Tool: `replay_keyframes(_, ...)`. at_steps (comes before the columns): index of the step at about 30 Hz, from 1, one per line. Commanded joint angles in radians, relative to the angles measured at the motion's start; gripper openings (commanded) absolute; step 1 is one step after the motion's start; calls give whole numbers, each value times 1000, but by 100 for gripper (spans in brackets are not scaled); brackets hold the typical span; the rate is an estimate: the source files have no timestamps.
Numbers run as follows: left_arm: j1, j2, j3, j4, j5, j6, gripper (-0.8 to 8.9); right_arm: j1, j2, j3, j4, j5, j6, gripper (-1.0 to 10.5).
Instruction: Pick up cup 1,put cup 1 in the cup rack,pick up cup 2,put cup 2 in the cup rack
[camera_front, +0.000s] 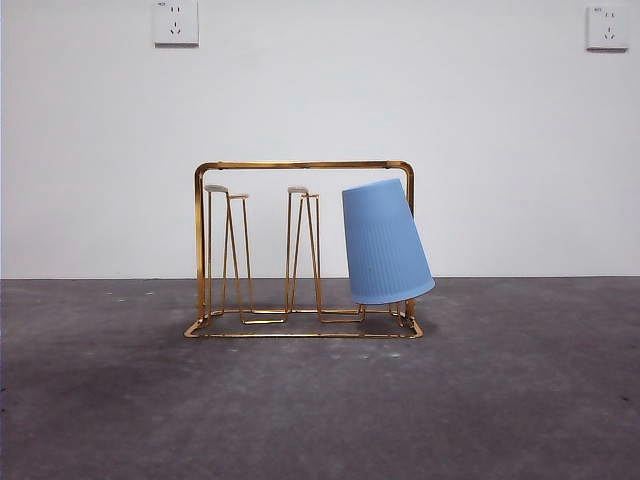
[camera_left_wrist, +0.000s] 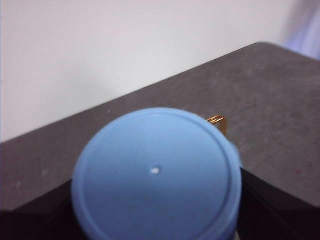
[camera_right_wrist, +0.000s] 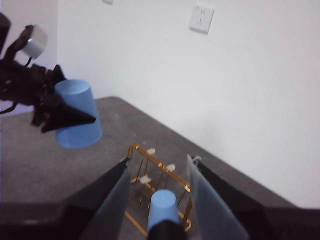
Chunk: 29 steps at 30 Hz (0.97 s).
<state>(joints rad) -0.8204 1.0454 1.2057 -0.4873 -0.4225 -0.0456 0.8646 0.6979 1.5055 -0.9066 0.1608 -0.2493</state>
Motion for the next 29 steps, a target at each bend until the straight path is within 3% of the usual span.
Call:
replay_keyframes(1, 58, 18, -4, 41, 37, -2, -8, -1, -3, -5, -13, 4, 30, 196)
replay_keyframes(9, 207, 113, -5, 119, 161, -8, -8, -1, -3, -5, -21, 3, 56, 196)
replay_keyframes(17, 214, 237, -5, 240, 161, -18, -8, -1, -3, -5, -22, 3, 73, 195)
replay_keyframes(29, 254, 395, -5, 287, 169, -32, -8, -1, -3, -5, -33, 4, 74, 190)
